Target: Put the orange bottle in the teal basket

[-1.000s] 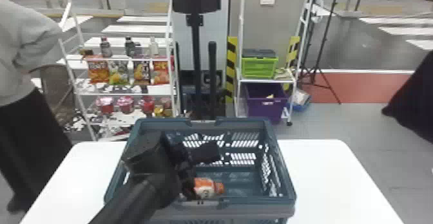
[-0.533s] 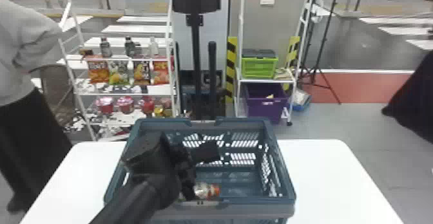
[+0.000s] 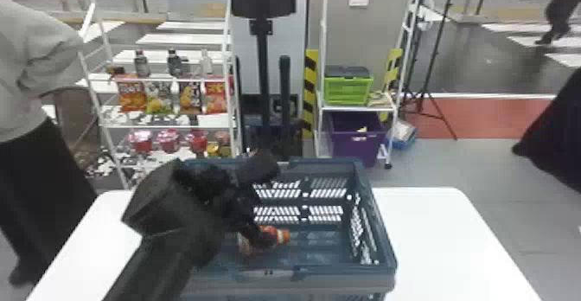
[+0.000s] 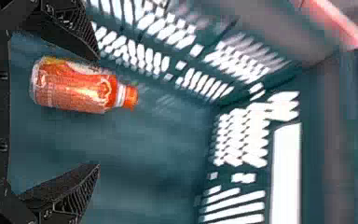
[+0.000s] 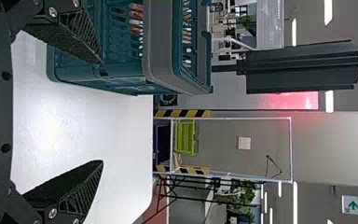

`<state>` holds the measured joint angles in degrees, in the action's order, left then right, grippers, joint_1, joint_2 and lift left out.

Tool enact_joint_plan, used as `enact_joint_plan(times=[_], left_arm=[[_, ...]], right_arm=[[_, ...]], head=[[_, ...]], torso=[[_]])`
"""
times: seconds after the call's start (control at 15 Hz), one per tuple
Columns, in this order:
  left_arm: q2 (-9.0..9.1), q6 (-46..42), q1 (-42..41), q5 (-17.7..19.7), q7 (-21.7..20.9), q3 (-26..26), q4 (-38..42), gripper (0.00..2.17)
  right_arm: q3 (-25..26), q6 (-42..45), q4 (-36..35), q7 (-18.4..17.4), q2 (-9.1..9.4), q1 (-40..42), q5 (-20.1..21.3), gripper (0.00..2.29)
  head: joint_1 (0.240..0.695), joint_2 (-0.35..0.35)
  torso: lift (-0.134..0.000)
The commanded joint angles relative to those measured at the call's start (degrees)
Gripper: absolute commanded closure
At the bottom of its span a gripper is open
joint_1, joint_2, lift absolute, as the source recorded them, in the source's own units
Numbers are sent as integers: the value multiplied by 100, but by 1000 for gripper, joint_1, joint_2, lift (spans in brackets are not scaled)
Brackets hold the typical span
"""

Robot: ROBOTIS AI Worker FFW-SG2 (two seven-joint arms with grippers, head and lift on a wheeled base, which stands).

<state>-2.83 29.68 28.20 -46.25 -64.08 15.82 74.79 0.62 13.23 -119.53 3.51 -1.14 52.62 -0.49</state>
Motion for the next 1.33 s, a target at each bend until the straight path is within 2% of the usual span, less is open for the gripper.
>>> enact_joint_plan(times=[0.0,0.13,0.27,0.4,0.67,0.8,0.87,0.93,1.07,1.27], left_arm=[[-16,333,-263,125,-35,-457,976,124],[28,649,-553,626,-8,-1143,1794,124],[169,983,-1036,1619,229,-1987,2717,124],[283,1440,-1643,2234,704,-2479,3560,124],[298,1756,-3040,3526,1793,-3454,4896,124],[298,1616,-3646,4309,2039,-3920,5134,124],[298,1247,-3954,4695,2136,-4149,5151,124],[298,667,-4244,4862,2224,-4245,5151,124],[298,-581,-4894,5082,2514,-4289,5125,124],[298,-2128,-5562,5117,2945,-4272,4712,124]], right_arm=[[-9,-1,9,0,0,-7,5,130],[0,-1,17,0,0,-7,-3,130],[0,-1,9,0,-27,-33,-12,130],[0,-1,0,0,-62,-59,-21,130],[-18,-36,0,9,-185,-121,-100,130],[-26,-36,0,9,-246,-147,-144,130],[-26,-53,0,18,-273,-165,-162,130],[-26,-53,0,18,-308,-200,-188,130],[-35,-53,0,18,-343,-253,-250,130],[-132,-106,9,18,-431,-367,-258,130]], head=[[499,0],[499,0],[499,0],[499,0],[499,0],[499,0],[499,0],[499,0],[499,0],[499,0]], torso=[[0],[0],[0],[0],[0],[0],[0],[0],[0],[0]])
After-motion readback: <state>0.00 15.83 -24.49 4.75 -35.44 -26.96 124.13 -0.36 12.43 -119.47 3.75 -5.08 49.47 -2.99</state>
